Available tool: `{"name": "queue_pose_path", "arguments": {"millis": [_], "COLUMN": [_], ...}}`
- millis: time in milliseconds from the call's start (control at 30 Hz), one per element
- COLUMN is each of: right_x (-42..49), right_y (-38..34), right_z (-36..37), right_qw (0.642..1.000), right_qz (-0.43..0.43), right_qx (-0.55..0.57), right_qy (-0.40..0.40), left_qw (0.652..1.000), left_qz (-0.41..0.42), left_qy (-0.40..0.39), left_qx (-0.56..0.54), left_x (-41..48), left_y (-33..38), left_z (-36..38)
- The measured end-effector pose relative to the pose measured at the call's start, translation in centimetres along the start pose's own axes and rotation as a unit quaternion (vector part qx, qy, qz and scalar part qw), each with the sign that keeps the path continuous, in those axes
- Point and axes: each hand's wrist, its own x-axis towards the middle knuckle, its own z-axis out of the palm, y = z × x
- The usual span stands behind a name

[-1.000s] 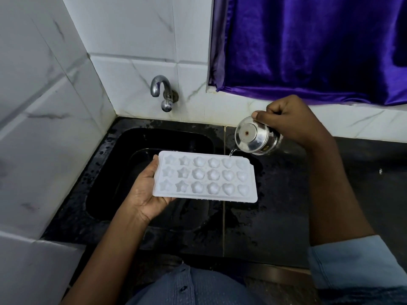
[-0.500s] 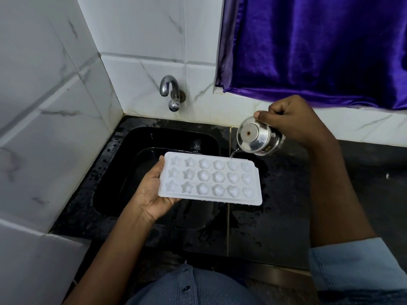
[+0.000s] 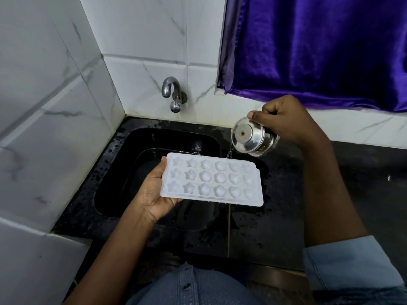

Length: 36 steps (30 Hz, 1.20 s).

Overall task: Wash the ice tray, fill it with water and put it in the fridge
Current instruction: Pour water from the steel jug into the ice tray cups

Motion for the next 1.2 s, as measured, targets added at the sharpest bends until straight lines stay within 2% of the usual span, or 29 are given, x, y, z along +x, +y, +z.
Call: {"name": "queue_pose_path", "arguments": {"millis": [1200], "right_x": [2.0], "right_y": [-2.9], "right_z": [2.5], "right_qw": [0.998], "right_qz": [-0.036], "right_qx": [-0.032], "right_qy": [-0.028], "left_qw": [1.0], "left_qz": [-0.009], "left_qy": [-0.004], "left_qx": [-0.007], "left_x": [-0.2], "left_y": [0.4], "left_z": [-0.1]}}
